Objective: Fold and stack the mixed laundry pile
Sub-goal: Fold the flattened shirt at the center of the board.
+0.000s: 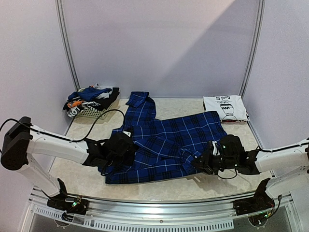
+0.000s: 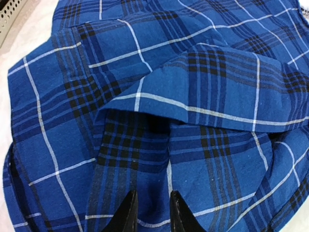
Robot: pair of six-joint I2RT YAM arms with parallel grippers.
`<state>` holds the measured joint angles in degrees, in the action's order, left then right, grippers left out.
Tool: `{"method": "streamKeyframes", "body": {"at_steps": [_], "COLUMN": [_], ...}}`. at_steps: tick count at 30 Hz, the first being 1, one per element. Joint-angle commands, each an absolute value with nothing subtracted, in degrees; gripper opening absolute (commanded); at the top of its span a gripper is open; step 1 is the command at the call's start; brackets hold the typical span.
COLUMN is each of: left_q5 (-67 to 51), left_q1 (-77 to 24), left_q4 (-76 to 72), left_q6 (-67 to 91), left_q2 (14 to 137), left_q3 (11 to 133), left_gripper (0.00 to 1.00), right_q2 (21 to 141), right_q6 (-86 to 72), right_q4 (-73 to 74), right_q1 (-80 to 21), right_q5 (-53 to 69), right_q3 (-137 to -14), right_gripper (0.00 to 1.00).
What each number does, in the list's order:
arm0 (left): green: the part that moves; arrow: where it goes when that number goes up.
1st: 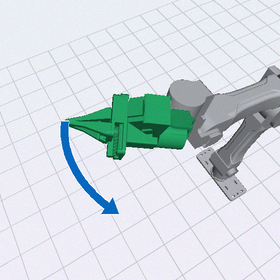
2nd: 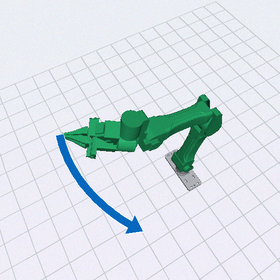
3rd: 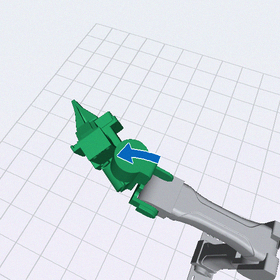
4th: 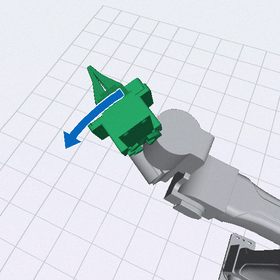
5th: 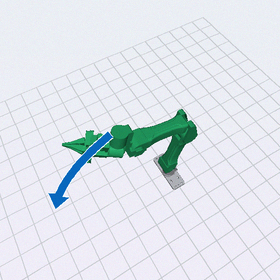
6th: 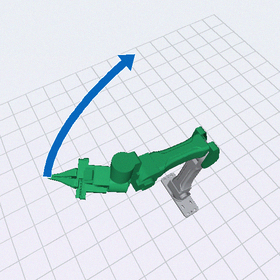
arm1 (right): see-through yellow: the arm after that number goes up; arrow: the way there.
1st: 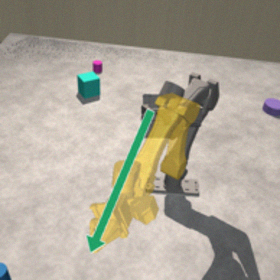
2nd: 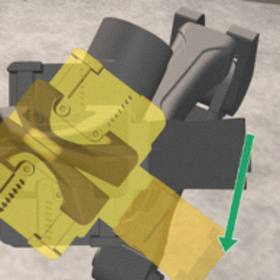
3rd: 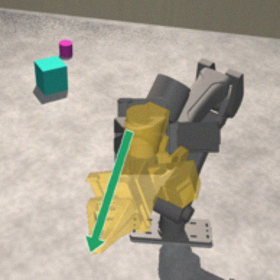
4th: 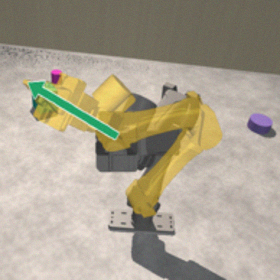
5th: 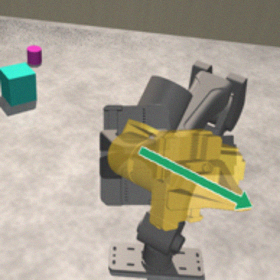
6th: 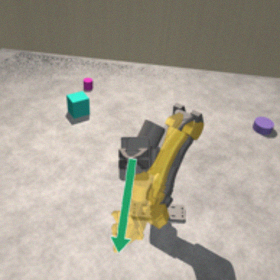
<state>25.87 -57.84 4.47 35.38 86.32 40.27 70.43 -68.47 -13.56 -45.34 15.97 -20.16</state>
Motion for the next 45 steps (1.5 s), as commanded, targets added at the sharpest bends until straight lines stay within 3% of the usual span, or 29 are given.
{"method": "streamKeyframes", "body": {"at_steps": [1,6,14,21,28,37,45], "left_q5": [25.07,24.34,23.38,26.72,30.72,32.73,35.56], "left_q1": [-57.22,-57.22,-57.68,-57.64,-58.01,-63.63,-64.07], "left_q4": [1.18,-1.27,-3.98,-4.44,-4.31,10.65,12.30], "left_q6": [36.13,36.36,37.79,38.06,39.69,39.77,41.82], "left_q2": [87.90,88.37,87.61,90.00,88.67,74.84,66.20], "left_q3": [38.99,38.29,35.18,34.39,33.06,36.01,31.47], "left_gripper": [0.22,0.20,0.20,0.20,0.20,0.28,0.30], "right_q2": [70.88,71.67,66.27,52.07,51.42,55.40,56.99], "right_q6": [-68.18,-66.76,-56.09,-45.00,-41.21,-37.20,-27.98], "right_q4": [-15.62,-15.08,11.79,31.34,32.91,30.24,29.54], "right_q1": [-45.56,-45.62,-43.53,-29.56,-25.58,-24.59,-24.58], "right_q5": [12.87,11.23,2.94,1.22,2.90,5.61,5.24], "right_q3": [-19.67,-20.61,-31.83,-37.16,-38.12,-39.82,-45.43], "right_gripper": [0.28,0.00,0.00,0.00,0.00,0.00,0.00]}}
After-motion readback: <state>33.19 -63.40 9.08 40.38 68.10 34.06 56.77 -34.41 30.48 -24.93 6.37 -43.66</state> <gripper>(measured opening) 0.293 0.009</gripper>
